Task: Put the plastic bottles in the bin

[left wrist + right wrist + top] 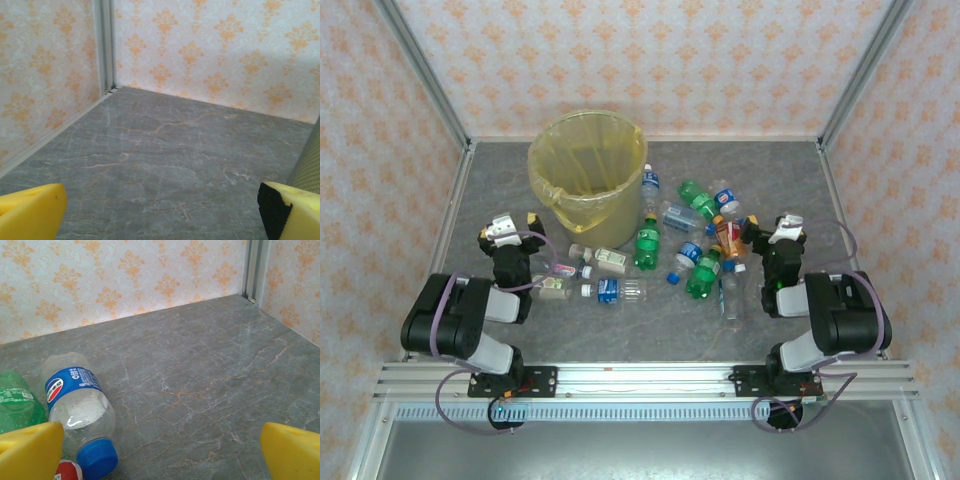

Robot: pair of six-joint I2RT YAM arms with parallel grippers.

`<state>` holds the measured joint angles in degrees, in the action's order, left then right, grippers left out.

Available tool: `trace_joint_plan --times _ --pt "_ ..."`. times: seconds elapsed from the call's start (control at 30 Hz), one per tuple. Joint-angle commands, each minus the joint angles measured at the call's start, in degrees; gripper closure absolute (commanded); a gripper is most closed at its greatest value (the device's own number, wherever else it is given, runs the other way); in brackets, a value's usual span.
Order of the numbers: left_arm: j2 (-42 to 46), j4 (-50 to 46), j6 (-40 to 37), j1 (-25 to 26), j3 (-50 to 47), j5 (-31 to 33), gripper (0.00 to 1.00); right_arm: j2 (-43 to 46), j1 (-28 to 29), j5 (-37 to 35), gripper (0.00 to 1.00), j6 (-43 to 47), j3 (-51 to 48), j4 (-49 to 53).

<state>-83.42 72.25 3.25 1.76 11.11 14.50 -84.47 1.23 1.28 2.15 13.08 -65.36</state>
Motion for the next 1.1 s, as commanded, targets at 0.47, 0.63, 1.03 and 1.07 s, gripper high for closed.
trace_joint_plan --times 0.47,0.63,1.03,1.07 --pt "30.2 -63.5 40.0 -2.3 16.9 1.9 0.0 23.5 -0.1 -9.5 0.0 -24.5 13.8 32.0" --pt "32.1 -76.1 49.2 -2.4 19.8 -4.2 0.0 25.6 -1.2 -5.5 0.0 -29.6 17.2 35.7" --pt "24.3 -102.8 48.9 -2.4 31.5 -3.2 0.01 17.1 -0.7 13.9 0.0 -27.5 34.5 48.8" --pt "23.8 -104.4 49.1 -2.3 32.1 -2.9 0.01 17.1 -0.5 13.3 0.0 -27.3 35.5 50.2"
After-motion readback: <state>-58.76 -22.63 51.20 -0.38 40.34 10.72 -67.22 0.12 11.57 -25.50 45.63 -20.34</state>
